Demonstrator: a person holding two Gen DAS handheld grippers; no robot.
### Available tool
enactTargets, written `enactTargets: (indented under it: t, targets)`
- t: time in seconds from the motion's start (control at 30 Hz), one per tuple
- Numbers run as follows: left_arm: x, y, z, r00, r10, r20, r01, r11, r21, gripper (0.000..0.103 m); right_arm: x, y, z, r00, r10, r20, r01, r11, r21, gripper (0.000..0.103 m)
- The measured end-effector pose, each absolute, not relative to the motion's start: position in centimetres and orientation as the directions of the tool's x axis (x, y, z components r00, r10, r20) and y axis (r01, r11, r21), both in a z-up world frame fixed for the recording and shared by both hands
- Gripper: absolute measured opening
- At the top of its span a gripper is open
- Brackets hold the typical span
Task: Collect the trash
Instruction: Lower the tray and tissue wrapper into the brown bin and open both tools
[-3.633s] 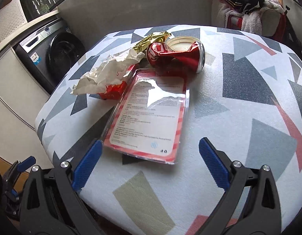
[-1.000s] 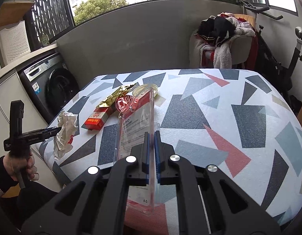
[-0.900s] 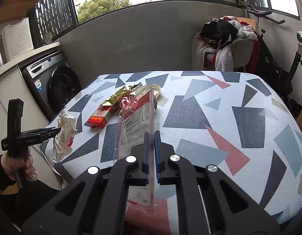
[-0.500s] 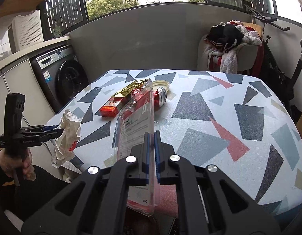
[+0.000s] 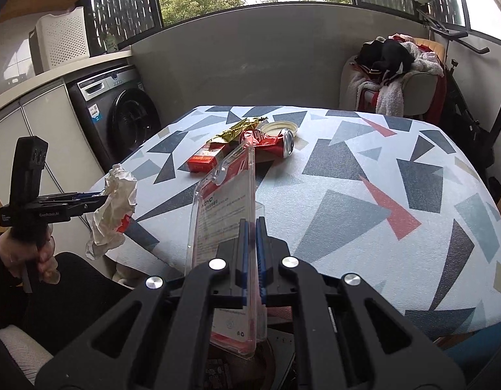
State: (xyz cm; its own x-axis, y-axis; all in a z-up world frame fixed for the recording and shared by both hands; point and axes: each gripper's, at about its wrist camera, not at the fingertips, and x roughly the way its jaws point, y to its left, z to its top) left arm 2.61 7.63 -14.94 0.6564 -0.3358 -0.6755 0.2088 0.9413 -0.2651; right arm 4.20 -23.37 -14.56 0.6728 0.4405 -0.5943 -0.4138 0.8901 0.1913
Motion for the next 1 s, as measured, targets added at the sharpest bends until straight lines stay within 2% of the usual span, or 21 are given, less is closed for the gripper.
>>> enactTargets:
  t: [0.47, 0.77, 0.8, 0.9, 0.97, 1.0]
  targets:
    - [0.2, 8.0, -14.5, 0.688, -0.321, -0.650, 0.186, 0.945, -0.270, 0.045, 2.6, -22.4, -16.8, 0.628, 0.480, -0.613, -0.457, 0.865, 0.209, 0.009]
    - [-0.9, 7.6, -14.6, 0.704, -0.316, -0.636, 0.179, 0.946, -0.272, 0.045, 2.0, -20.2, -18.7, 0.555, 0.486, -0.675, -0.518, 0.837, 0.177, 0.011]
    - [-1.0, 7.6, -14.7, 0.703, -0.318, -0.636, 0.177, 0.945, -0.276, 0.045, 1.9, -20.1, -19.0, 0.544, 0.487, -0.683, -0.519, 0.835, 0.182, 0.013]
    - [-1.0, 7.7, -14.9, 0.700, -0.320, -0.638, 0.173, 0.943, -0.283, 0.045, 1.8, -19.7, -19.5, 0.537, 0.486, -0.690, -0.523, 0.833, 0.180, 0.032]
    - [-1.1, 7.7, -14.9, 0.703, -0.319, -0.636, 0.175, 0.944, -0.279, 0.045, 1.8, -19.7, -19.6, 0.544, 0.480, -0.689, -0.519, 0.837, 0.173, 0.040]
    - [-1.0, 7.7, -14.9, 0.701, -0.320, -0.637, 0.177, 0.944, -0.280, 0.045, 1.8, -19.8, -19.6, 0.552, 0.476, -0.685, -0.513, 0.841, 0.171, 0.050]
